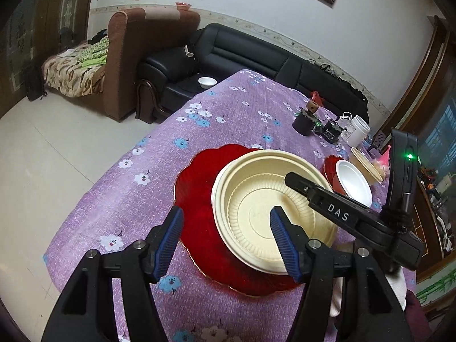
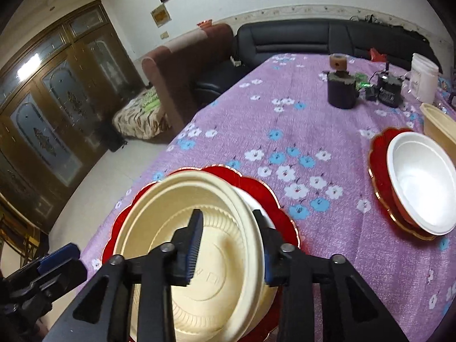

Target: Organize plates and bowls

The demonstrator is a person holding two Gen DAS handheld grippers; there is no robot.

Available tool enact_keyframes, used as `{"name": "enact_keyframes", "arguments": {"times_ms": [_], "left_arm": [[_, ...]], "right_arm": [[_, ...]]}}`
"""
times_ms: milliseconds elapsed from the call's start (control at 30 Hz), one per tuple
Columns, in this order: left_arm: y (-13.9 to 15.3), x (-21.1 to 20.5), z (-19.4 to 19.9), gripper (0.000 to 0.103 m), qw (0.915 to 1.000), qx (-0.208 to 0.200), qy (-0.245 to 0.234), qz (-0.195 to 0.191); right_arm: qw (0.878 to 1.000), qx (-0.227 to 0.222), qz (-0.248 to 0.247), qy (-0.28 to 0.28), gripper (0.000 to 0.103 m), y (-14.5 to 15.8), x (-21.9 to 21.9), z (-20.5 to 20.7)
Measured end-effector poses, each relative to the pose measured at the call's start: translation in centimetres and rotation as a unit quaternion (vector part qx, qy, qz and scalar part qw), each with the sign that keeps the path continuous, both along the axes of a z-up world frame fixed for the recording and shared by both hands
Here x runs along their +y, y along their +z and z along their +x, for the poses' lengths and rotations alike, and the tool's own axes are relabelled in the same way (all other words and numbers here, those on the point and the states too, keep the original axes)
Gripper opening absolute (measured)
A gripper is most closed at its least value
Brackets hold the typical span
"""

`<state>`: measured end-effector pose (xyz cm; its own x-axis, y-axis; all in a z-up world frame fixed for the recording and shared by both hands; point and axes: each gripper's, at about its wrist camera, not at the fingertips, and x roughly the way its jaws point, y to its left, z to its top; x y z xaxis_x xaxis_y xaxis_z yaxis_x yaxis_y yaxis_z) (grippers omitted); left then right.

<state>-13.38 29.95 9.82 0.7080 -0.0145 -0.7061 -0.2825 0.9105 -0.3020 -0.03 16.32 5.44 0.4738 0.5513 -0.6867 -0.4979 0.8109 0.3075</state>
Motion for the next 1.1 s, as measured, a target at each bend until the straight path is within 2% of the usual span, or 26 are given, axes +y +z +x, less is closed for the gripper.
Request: {"name": "enact_keyframes", "arguments": {"times_ms": [67, 167, 267, 433, 533, 600, 633, 667, 700, 800, 967, 1000, 1033, 1100], "left_arm": [[0.2, -0.5, -0.2, 0.066, 1.0, -0.001, -0.002, 0.003], [0.4, -1.3, -0.1, 0.066, 0.9999, -0.002, -0.008, 0.005], [0.9, -2.7, -0.3, 0.066, 0.9997, -0.005, -0.022, 0.012], [1.3, -5.7, 0.0, 0.071, 0.9983, -0.008, -0.052, 0.023], [1.3, -7.4, 0.3, 0.071, 0.9972, -0.008, -0.071, 0.024], [1.2, -8.5, 0.5, 0.071, 0.9962, -0.007, -0.084, 0.025], [1.1, -9.0, 0.6, 0.072, 0.9956, -0.006, -0.09, 0.026], [1.1, -9.5, 0.7, 0.071, 0.995, -0.005, -0.096, 0.027], [1.0, -9.9, 0.8, 0.071, 0.9944, -0.003, -0.101, 0.029], [0.6, -10.9, 0.9, 0.072, 0.993, 0.004, -0.113, 0.035], [0.1, -11.7, 0.9, 0.072, 0.992, 0.015, -0.119, 0.039], [0.0, -11.8, 1.0, 0.071, 0.9919, 0.017, -0.12, 0.038], [0.0, -11.9, 1.0, 0.071, 0.9918, 0.018, -0.121, 0.038], [0.0, -12.2, 1.2, 0.071, 0.9915, 0.019, -0.122, 0.04]], "right_arm": [[1.0, -0.012, 0.0, -0.005, 0.045, 0.3, -0.3, -0.2], [0.999, -0.033, -0.001, -0.016, 0.045, 1.2, -1.2, -0.8], [0.998, -0.045, 0.025, -0.04, 0.047, 2.6, -3.8, -1.0], [0.992, -0.055, 0.038, -0.103, 0.049, 3.8, -10.9, -0.6], [0.985, -0.052, 0.02, -0.161, 0.049, 3.1, -15.4, 0.6], [0.979, -0.029, 0.008, -0.202, 0.049, 1.9, -18.7, 2.1], [0.977, -0.018, 0.004, -0.213, 0.044, 1.3, -19.7, 2.7], [0.974, -0.007, 0.0, -0.224, 0.035, 0.7, -20.9, 3.5], [0.972, 0.003, -0.006, -0.236, 0.032, 0.2, -21.9, 4.4], [0.968, 0.015, -0.009, -0.251, 0.029, -0.6, -23.5, 6.0], [0.97, 0.032, -0.018, -0.239, 0.025, -1.6, -22.7, 8.5], [0.97, 0.031, -0.02, -0.24, 0.021, -1.9, -22.6, 9.1], [0.971, 0.036, -0.021, -0.236, 0.013, -2.1, -22.5, 9.5], [0.973, 0.047, -0.004, -0.228, 0.012, -2.4, -22.4, 9.5]]}}
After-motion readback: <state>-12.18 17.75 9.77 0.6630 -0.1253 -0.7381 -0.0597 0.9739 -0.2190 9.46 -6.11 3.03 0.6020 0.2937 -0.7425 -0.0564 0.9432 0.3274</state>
